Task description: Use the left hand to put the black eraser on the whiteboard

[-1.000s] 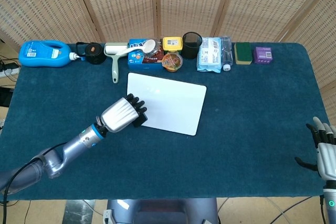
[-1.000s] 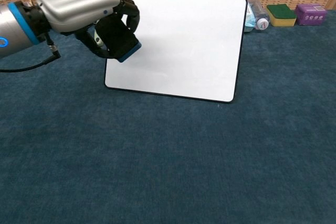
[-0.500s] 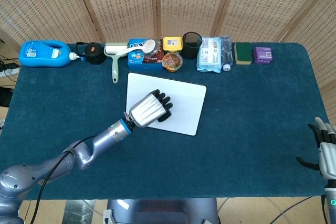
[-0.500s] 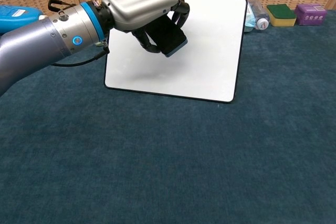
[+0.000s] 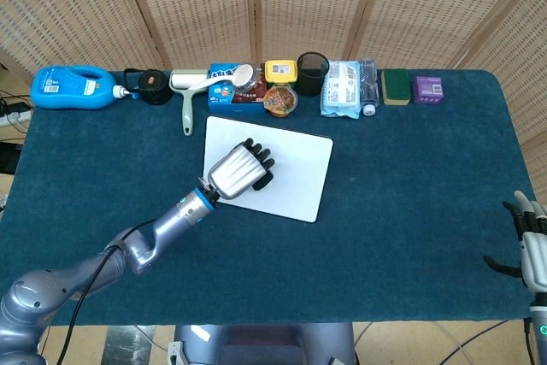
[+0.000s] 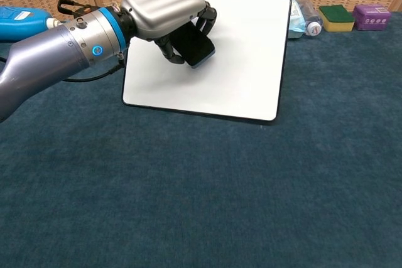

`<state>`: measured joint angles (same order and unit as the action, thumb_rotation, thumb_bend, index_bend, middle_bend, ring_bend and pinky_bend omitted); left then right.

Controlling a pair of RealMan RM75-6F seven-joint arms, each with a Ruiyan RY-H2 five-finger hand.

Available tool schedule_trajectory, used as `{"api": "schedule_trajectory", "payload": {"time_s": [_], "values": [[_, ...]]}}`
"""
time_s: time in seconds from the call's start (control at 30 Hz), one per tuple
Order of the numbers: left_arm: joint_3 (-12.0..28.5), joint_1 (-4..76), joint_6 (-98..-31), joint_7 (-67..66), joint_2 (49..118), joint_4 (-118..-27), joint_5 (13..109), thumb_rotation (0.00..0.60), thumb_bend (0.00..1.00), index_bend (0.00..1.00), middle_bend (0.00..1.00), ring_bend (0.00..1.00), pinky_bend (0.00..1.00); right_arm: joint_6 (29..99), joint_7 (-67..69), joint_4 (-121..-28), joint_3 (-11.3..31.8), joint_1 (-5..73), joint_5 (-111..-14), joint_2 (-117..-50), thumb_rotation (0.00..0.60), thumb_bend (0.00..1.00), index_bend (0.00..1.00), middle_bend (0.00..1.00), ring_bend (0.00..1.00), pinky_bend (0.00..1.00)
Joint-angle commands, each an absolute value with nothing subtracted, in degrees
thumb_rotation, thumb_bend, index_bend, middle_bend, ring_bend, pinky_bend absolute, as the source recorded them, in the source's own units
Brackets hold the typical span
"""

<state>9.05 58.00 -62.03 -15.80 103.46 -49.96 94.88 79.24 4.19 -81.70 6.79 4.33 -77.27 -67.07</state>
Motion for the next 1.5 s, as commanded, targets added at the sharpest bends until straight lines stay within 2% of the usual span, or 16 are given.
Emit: {"api": "schedule_trajectory", "payload": {"time_s": [0.03, 0.1, 0.53, 0.77, 1.0, 1.07, 1.13, 1.23, 1.5], "values": [[9.5, 57.7, -61.0, -17.9, 102.3, -52.8, 93.1, 0.600, 0.08, 0.03, 0.08, 0.11, 0.23, 79.1, 4.2, -81.8, 6.7, 4.4, -77.3, -67.0, 0.600, 0.00, 0.12, 0.05, 0.03, 0.00], [9.3, 57.6, -61.7, -18.2, 101.8, -53.7, 93.3, 0.600, 0.08, 0.00, 0.06, 0.10, 0.23, 79.1, 4.1, -81.8, 6.7, 4.4, -77.3, -67.0, 0.600, 0.00, 0.12, 0.05, 0.03, 0.00], [9.2, 56.0, -65.1, -17.6, 96.9, -59.9, 92.7, 0.600, 0.08, 0.00, 0.04, 0.10, 0.23, 79.0, 3.9, -82.0, 6.5, 4.5, -77.5, -67.0, 0.600, 0.00, 0.12, 0.05, 0.03, 0.00], [9.6, 52.3, -65.3, -17.5, 87.0, -73.8, 89.4, 0.600, 0.03, 0.00, 0.00, 0.01, 0.17, 79.3, 3.7, -82.4, 6.3, 4.4, -77.9, -66.9, 0.600, 0.00, 0.12, 0.05, 0.03, 0.00], [9.0, 45.6, -67.9, -22.2, 77.4, -87.1, 83.7, 0.600, 0.00, 0.00, 0.00, 0.00, 0.11, 80.0, 3.6, -83.2, 6.2, 4.2, -78.5, -66.6, 0.600, 0.00, 0.12, 0.05, 0.03, 0.00], [8.3, 42.6, -69.7, -23.1, 74.2, -91.8, 81.8, 0.600, 0.00, 0.00, 0.00, 0.00, 0.11, 80.4, 3.5, -83.5, 6.1, 4.1, -78.8, -66.5, 0.600, 0.00, 0.12, 0.05, 0.03, 0.00], [5.1, 33.8, -78.5, -24.7, 68.8, -99.3, 80.1, 0.600, 0.00, 0.00, 0.00, 0.00, 0.11, 81.3, 3.0, -84.3, 6.0, 3.8, -79.4, -66.1, 0.600, 0.00, 0.12, 0.05, 0.03, 0.00], [3.0, 29.1, -83.0, -26.9, 66.7, -103.0, 79.7, 0.600, 0.00, 0.00, 0.00, 0.00, 0.11, 81.6, 2.5, -85.0, 6.0, 3.7, -79.5, -65.8, 0.600, 0.00, 0.12, 0.05, 0.03, 0.00], [-4.1, 15.4, -90.7, -22.0, 62.0, -112.4, 74.7, 0.600, 0.00, 0.00, 0.00, 0.00, 0.08, 84.0, 0.8, -86.3, 6.0, 2.8, -80.1, -65.2, 0.600, 0.00, 0.12, 0.05, 0.03, 0.00]]}}
